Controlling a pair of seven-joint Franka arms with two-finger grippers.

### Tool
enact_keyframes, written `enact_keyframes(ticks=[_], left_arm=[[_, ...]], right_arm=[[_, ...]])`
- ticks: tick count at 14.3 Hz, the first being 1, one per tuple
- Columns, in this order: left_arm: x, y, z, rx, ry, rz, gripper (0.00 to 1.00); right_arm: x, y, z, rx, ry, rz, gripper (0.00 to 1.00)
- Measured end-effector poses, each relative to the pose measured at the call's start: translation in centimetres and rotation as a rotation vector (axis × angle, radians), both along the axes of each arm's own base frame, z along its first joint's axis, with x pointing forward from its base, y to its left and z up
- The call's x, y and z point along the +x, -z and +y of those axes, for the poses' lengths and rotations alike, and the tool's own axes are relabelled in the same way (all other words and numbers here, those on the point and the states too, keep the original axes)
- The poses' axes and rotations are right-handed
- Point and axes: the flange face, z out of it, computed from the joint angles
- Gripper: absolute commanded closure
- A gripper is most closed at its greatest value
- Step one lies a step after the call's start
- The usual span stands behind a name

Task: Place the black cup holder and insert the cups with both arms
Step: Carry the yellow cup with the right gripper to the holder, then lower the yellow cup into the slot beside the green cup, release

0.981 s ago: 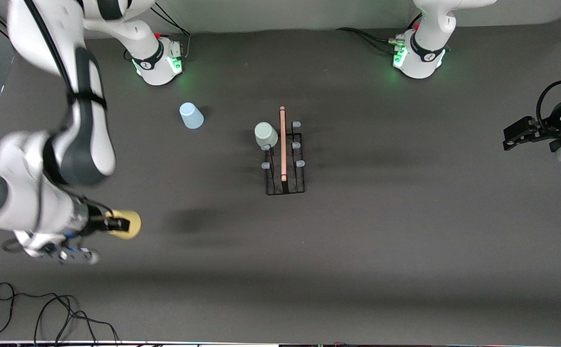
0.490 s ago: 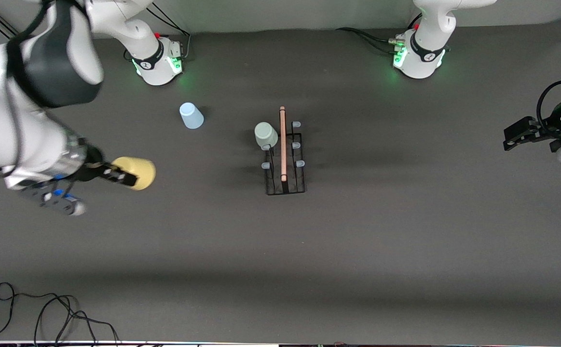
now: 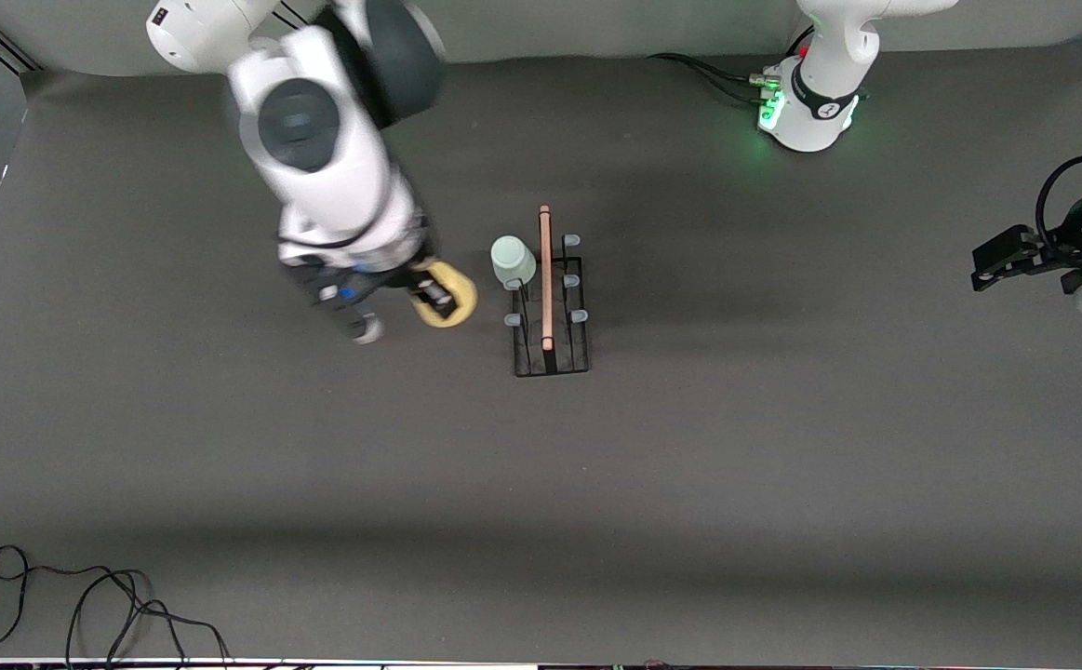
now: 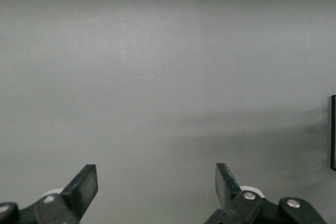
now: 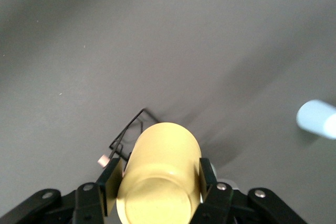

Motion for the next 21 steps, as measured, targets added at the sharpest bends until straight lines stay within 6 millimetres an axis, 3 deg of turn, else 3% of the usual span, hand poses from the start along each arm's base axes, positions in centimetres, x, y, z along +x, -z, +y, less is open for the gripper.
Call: enact_keyframes(ticks=[2, 4, 8, 14, 15, 16, 17, 19, 21], left_arm=[[0.0, 0.0, 0.0, 0.000, -0.001, 0.000, 0.00], [0.0, 0.0, 0.0, 0.000, -0.001, 0.000, 0.00], [0.0, 0.0, 0.0, 0.000, -0.001, 0.000, 0.00], [0.0, 0.0, 0.0, 0.000, -0.001, 0.000, 0.00], [0.0, 0.0, 0.0, 0.000, -0.001, 0.000, 0.00], [0.0, 0.0, 0.0, 0.000, 0.000, 0.001, 0.00], [0.0, 0.0, 0.0, 0.000, 0.000, 0.001, 0.00], [0.0, 0.0, 0.0, 0.000, 0.000, 0.000, 0.00], [0.0, 0.0, 0.0, 0.000, 0.000, 0.000, 0.00]], right_arm=[[-1.4, 2.1, 3.2, -0.011, 0.035, -0.016, 0.95], [-2.1, 4.7, 4.9, -0.008, 0.052, -0.040, 0.95], [-2.8, 10.6, 4.6, -0.006, 0.066, -0.067, 0.95], [-3.7, 14.6, 4.5, -0.008, 0.073, -0.083, 0.95], [-3.8, 15.4, 4.7, -0.008, 0.077, -0.082, 0.73], [-3.8, 16.2, 4.9, -0.009, 0.078, -0.086, 0.07], [-3.8, 17.0, 5.1, -0.013, 0.082, -0.087, 0.00], [-3.6, 18.5, 5.1, -0.011, 0.100, -0.080, 0.00], [-3.1, 18.7, 4.8, -0.008, 0.113, -0.086, 0.00]])
